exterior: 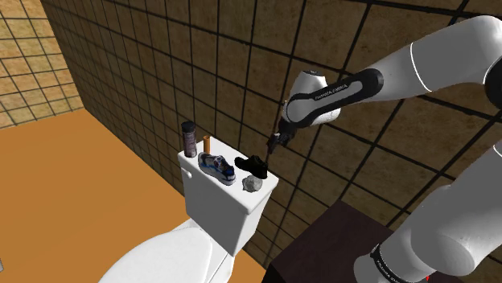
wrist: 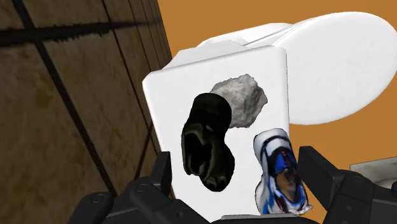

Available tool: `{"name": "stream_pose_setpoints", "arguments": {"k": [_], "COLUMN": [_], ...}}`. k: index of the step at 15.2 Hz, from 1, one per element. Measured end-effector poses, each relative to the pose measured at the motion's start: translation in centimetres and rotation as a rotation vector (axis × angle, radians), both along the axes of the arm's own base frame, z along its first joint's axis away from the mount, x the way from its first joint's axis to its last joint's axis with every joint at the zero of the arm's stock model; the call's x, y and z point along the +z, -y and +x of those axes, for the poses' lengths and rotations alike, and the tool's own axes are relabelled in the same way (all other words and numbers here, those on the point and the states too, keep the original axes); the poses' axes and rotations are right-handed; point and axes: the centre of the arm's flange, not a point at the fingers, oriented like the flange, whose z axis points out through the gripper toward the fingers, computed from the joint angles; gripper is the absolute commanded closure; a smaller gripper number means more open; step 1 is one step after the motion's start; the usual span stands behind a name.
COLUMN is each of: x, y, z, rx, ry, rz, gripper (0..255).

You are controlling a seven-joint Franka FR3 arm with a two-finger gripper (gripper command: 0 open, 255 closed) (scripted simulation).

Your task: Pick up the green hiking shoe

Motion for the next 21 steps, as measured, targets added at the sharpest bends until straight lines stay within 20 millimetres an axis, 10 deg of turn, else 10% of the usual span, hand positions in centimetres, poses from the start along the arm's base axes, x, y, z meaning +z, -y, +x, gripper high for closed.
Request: {"name": "stream_pose_setpoints", "arguments": {"k": [11, 20, 21], "x": [-10.9, -15.1, -15.3], "y": [1.0, 0.8, 0.7], "z": [8.9, 10.0, 10.0], "rx": [-0.037, -0.033, -0.034], "ry": [0.049, 0.061, 0.06], "rz": [0.061, 0.068, 0.068], "gripper": [0, 0, 255]}}
